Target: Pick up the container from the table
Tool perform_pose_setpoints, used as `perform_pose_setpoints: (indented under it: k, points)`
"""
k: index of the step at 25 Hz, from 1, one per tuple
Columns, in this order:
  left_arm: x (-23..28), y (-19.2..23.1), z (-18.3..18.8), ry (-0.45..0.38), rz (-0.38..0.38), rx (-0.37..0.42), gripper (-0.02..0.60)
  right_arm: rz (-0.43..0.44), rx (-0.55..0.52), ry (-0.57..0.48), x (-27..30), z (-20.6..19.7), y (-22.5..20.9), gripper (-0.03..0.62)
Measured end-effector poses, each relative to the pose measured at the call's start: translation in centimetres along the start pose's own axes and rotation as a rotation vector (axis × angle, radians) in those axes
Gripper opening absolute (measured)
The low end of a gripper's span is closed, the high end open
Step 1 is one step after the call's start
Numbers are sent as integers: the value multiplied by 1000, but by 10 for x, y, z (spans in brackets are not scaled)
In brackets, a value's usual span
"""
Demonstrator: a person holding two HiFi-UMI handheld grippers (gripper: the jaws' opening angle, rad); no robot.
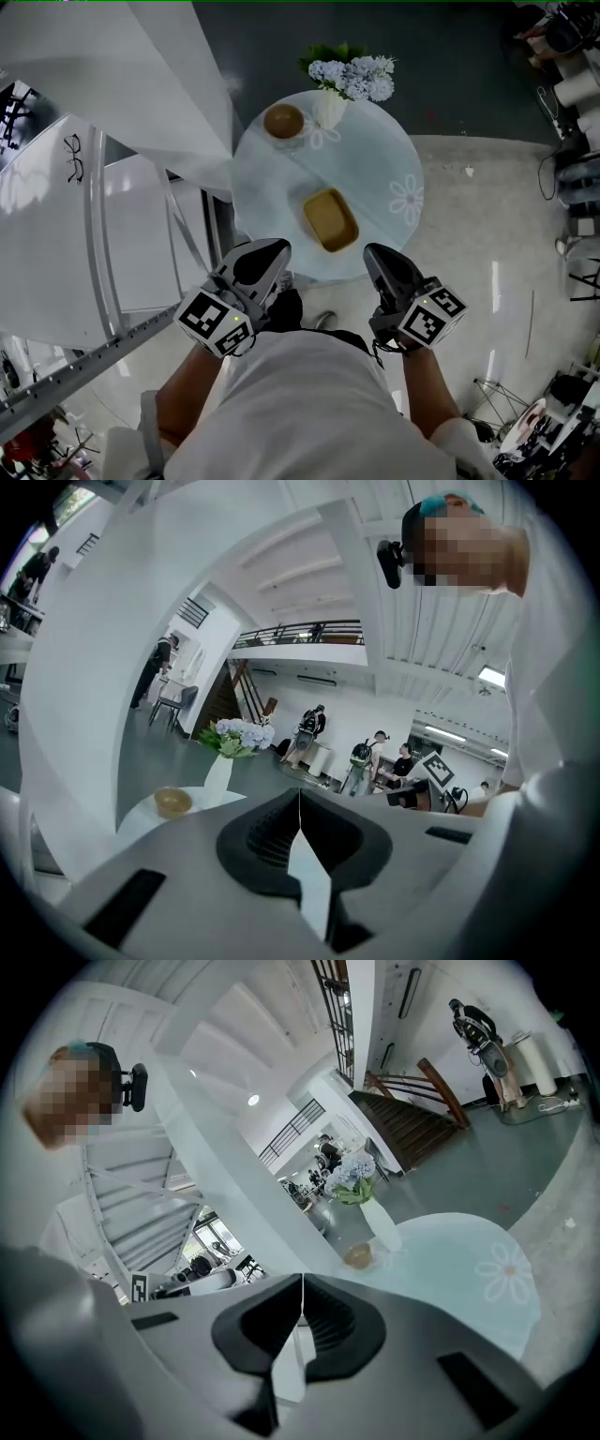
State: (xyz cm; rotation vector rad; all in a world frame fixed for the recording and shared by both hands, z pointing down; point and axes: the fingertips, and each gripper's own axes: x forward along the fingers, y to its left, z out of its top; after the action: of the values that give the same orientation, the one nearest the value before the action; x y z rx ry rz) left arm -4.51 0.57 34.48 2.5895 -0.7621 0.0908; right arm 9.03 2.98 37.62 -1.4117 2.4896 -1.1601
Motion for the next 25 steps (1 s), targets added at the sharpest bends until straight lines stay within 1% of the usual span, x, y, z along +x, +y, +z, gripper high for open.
perform_pose_setpoints:
  k: [7, 13, 18, 25]
  points:
    - [11, 41, 6, 21, -22, -12, 21, -28, 6, -1, 39, 14, -5, 23]
    - [15, 64, 13, 27, -30, -19, 21, -38, 2, -11, 63, 25, -5, 23]
    - [18, 76, 14, 33, -25, -30, 21, -44, 5, -1, 72, 28, -10, 23]
    - [28, 85, 18, 39, -10, -29, 21, -36, 0, -5, 79, 43, -22, 23]
